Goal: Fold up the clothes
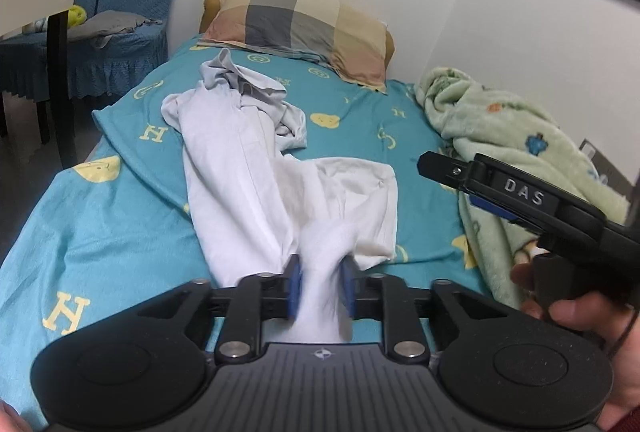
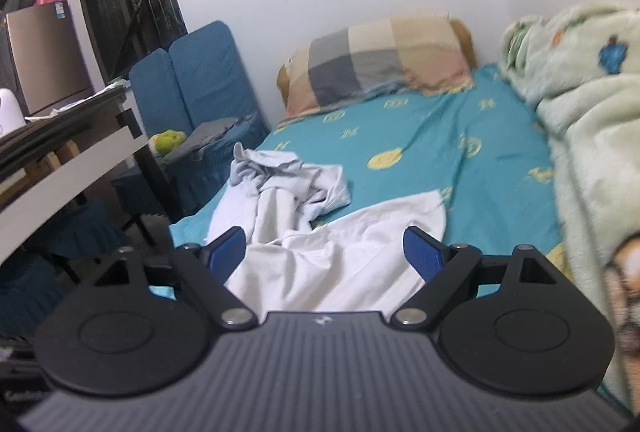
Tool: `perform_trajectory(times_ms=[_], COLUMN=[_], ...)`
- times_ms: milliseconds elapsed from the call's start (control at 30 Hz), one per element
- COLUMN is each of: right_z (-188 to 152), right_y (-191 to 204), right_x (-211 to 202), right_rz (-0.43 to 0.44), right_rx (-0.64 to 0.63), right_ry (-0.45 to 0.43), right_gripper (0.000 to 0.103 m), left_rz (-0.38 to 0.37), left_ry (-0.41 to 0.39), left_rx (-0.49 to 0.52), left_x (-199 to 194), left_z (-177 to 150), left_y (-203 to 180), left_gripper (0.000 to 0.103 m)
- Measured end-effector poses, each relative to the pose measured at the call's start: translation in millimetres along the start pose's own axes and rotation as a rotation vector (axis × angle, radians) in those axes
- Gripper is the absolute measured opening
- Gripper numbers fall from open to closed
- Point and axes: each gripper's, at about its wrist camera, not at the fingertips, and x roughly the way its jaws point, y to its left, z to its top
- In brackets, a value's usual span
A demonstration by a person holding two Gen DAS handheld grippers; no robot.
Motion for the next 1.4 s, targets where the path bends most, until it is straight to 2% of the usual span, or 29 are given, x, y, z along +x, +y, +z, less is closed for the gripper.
perform_trajectory(times_ms=[100, 200, 267, 433, 500, 600, 667, 700, 733, 833, 1000, 1267, 1333, 1400], right_z=[15, 28, 34, 22, 16, 9, 8, 10, 13, 21, 32, 47, 48, 44], right_y=[-4, -14, -23, -62, -78, -92, -93, -91, -91, -92, -87, -74, -72, -78], right_x=[24, 59, 86, 141, 163, 183, 184, 183, 181, 174, 150, 33, 15, 13], right_rz=[-0.044, -0.091, -0.128, -0.163, -0.174, -0.187, -0.183, -0.196, -0.203, -0.163, -0.099, -0.036, -0.061, -0.073], right_rx=[-0.018, -0.043, -0.067, -0.030, -0.011, 0.010, 0.017, 0.015, 0.019, 0.082, 0.176, 0.345, 0.347, 0.392], right_ry=[0.042, 0.071, 0.089, 0.144, 0.166, 0.175, 0.156, 0.141, 0.118, 0.082, 0.056, -0.135, -0.135, -0.097], right_gripper=[0.087, 0.087, 0.087, 0.086, 0.077, 0.069, 0.048, 0.028, 0.015, 0.008, 0.003, 0.003, 0.003, 0.003], left_rz=[-0.002, -0.008, -0.007, 0.009, 0.013, -0.006, 0.003, 0.013, 0.018, 0.027, 0.035, 0.049, 0.046, 0.045], left_ry=[0.004, -0.011, -0.016, -0.002, 0.009, 0.038, 0.032, 0.026, 0.018, -0.004, -0.040, -0.119, -0.129, -0.138], left_rx=[-0.041, -0.064, -0.065, -0.064, -0.079, -0.152, -0.191, -0.204, -0.217, -0.252, -0.265, -0.249, -0.266, -0.263], left_x=[0, -1, 1, 16, 24, 40, 48, 50, 50, 51, 44, 19, 10, 0], left_z=[5, 11, 13, 15, 16, 24, 32, 35, 37, 41, 43, 42, 39, 35], left_y=[8, 13, 15, 20, 26, 44, 57, 62, 66, 77, 81, 71, 70, 67], left_gripper=[0.044, 0.048, 0.057, 0.058, 0.059, 0.060, 0.060, 0.060, 0.060, 0.060, 0.060, 0.060, 0.060, 0.060])
